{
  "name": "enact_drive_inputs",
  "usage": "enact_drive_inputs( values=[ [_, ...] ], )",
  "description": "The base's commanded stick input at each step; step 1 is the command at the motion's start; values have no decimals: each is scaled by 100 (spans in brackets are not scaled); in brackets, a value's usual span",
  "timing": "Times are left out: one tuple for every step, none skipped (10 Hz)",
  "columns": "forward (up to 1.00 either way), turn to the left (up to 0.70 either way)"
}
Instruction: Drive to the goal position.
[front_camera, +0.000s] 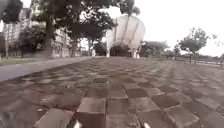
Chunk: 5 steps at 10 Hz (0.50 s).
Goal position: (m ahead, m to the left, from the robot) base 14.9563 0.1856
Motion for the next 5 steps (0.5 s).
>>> enact_drive_inputs(
  values=[
    [100, 0],
    [100, 0],
    [100, 0],
    [100, 0],
    [100, 0]
  ],
)
